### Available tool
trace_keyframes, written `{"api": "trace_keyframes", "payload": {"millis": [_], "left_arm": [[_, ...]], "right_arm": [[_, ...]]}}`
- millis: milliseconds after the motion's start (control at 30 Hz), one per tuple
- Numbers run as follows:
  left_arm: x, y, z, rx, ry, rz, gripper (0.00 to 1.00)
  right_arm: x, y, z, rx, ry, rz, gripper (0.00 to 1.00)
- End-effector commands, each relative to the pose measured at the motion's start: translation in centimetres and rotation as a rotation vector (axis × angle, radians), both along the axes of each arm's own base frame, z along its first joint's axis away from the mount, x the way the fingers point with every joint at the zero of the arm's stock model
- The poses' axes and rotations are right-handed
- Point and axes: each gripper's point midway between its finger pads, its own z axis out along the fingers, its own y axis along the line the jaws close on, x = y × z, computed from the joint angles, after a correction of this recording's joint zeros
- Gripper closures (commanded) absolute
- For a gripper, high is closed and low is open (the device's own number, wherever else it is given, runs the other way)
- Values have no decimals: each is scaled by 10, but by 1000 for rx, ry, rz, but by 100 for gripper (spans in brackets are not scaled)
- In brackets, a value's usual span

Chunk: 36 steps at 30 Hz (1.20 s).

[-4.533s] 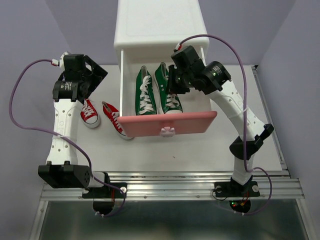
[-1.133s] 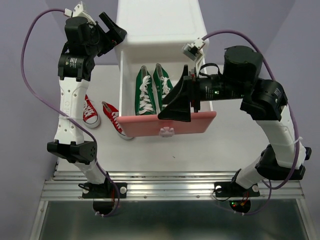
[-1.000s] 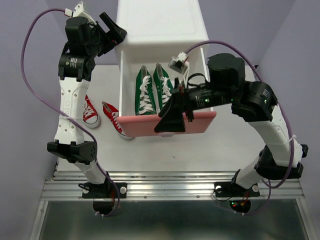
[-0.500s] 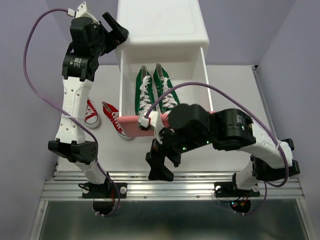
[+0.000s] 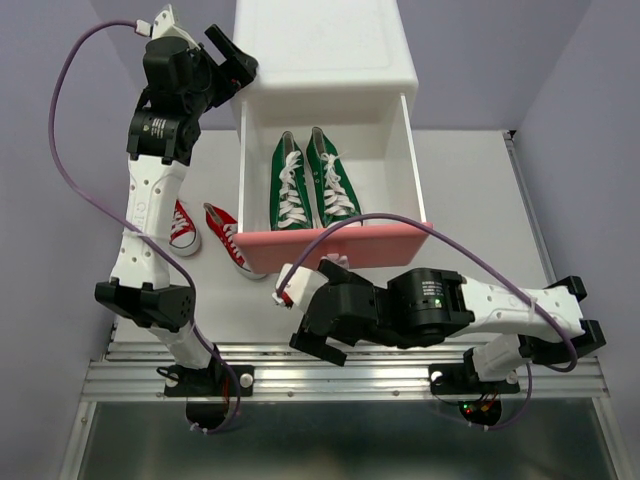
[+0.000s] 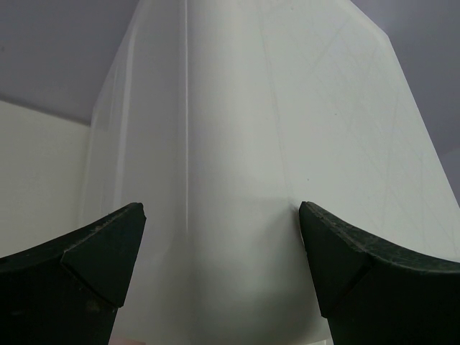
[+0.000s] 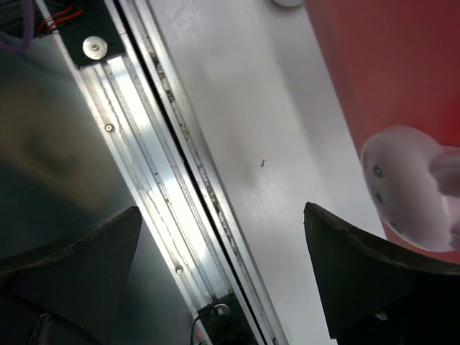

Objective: Place and organize the shoes in the shoe cabinet

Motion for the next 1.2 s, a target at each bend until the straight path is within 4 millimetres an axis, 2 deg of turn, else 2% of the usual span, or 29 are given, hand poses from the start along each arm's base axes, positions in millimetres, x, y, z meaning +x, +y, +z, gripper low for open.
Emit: {"api": "trace_keyframes", "payload": {"millis": [0,33,67,100,233,300,500,700,833,867,1000,1067,1167], "left_arm": [[0,9,-57,84,167,30,1],[1,9,-60,81,174,31,1],[1,8,-61,80,177,30,1],[1,8,-61,82,177,29,1],[1,9,-61,87,176,29,1],[2,8,-62,88,179,27,1],[4,8,-67,86,192,30,2],[7,5,-73,83,203,17,3],[9,-2,-74,72,195,-15,12],[10,-3,-74,69,196,-19,20],[12,-13,-77,63,194,-62,35],[12,-16,-78,64,197,-73,37],[12,-17,-81,68,202,-80,37]], "right_arm": [[23,-2,24,110,-75,-127,0],[22,-2,21,107,-69,-127,0],[33,-6,21,111,-78,-176,0],[33,-7,20,108,-75,-181,0],[78,-17,27,127,-95,-327,0],[89,-18,34,139,-121,-333,0],[118,-8,59,232,-167,-368,0],[137,6,86,348,-248,-416,0],[156,2,89,370,-279,-507,0],[156,4,88,378,-275,-512,0],[166,3,86,411,-279,-596,0],[173,-4,90,439,-305,-689,0],[177,-1,86,460,-294,-752,0]]}}
